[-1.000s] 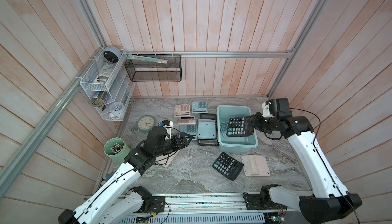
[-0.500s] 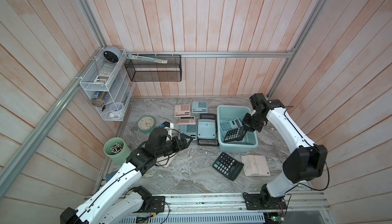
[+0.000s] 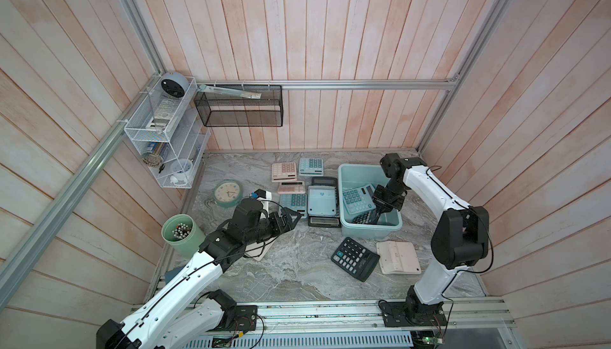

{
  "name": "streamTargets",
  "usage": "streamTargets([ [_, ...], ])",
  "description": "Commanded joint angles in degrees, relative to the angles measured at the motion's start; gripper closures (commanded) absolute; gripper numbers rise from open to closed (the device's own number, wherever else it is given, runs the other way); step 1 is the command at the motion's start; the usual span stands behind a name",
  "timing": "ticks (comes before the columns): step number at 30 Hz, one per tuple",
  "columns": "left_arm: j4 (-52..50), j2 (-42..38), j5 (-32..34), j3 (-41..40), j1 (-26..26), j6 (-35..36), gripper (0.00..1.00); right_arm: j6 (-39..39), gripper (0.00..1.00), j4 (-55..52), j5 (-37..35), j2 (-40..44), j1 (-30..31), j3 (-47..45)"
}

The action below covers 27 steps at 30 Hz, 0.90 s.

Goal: Put the calculator in the storage box
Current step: Place the calculator in the storage box.

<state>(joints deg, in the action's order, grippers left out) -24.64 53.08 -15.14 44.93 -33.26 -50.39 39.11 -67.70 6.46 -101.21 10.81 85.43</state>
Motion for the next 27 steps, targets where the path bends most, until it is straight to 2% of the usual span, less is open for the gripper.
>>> streamTargets([
  [1, 1.1, 0.3, -0.3, -0.5, 0.4, -0.1, 0.00, -2.4, 1.00, 2.0, -2.6, 0.4, 0.1, -2.6],
  [11, -0.1, 0.6, 0.3, 0.5, 0.4, -0.1, 0.00, -7.8, 1.00, 2.6, -6.7, 2.4, 2.0, -3.7],
  [17, -1.2, 0.2, 0.9, 1.3, 0.4, 0.2, 0.00, -9.3, 1.00, -2.6, -13.7, 2.3, 5.0, -1.1],
  [24, -1.4, 0.2, 1.0, 1.4, 0.4, 0.2, 0.00, -9.5, 1.00, -3.5, -14.8, 2.9, 5.4, -2.4],
  [27, -1.3, 0.2, 0.9, 1.4, 0.4, 0.1, 0.00, -9.6, 0.91, -3.6, -15.1, 3.2, 5.5, -2.3],
])
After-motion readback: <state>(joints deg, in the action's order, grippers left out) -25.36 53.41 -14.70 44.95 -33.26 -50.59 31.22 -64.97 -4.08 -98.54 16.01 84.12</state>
